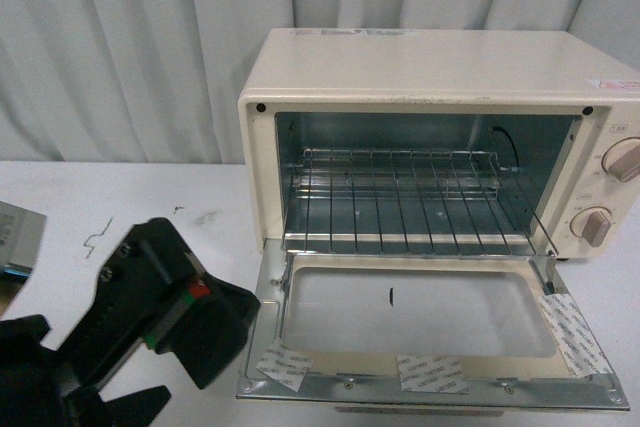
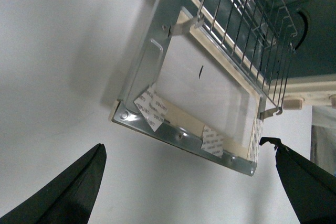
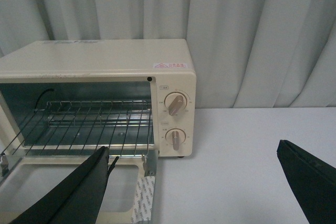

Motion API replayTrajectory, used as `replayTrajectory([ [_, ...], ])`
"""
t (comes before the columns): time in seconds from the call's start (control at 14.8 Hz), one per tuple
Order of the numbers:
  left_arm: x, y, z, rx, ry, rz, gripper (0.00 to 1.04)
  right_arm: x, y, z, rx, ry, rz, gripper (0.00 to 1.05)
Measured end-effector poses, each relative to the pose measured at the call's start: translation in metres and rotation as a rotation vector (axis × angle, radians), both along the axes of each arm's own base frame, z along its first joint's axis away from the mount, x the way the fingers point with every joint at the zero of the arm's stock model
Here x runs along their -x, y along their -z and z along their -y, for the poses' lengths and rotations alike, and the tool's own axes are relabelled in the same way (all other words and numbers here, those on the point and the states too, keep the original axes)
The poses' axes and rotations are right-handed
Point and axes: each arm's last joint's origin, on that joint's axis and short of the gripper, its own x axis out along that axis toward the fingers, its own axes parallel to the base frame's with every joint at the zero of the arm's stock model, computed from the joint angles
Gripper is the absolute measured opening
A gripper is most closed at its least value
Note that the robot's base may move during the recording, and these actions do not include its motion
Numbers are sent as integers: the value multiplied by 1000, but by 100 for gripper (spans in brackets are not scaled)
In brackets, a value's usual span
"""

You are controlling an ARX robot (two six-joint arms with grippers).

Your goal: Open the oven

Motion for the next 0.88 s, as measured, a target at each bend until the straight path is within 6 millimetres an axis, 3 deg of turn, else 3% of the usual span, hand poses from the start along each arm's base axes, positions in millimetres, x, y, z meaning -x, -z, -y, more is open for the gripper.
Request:
replayTrajectory([
  [0.2, 1, -16, -10, -58, -7, 117, 98, 0, 0, 0, 0, 0, 0, 98],
  [0.41, 1, -17, -4, -140, 20, 137, 98, 0, 0, 0, 0, 0, 0, 98],
  [0.47, -2, -20, 4, -196, -43, 358, 90, 0, 0, 0, 0, 0, 0, 98],
  [0.61, 11, -24, -29, -536, -196, 622, 67, 0, 0, 0, 0, 4, -1, 98],
  [0.75, 23, -39, -54, -749, -173, 733, 41, 0, 0, 0, 0, 0, 1, 98],
  [0.88, 35, -31, -72, -837, -120, 704, 16, 0, 0, 0, 0, 0, 0, 98],
])
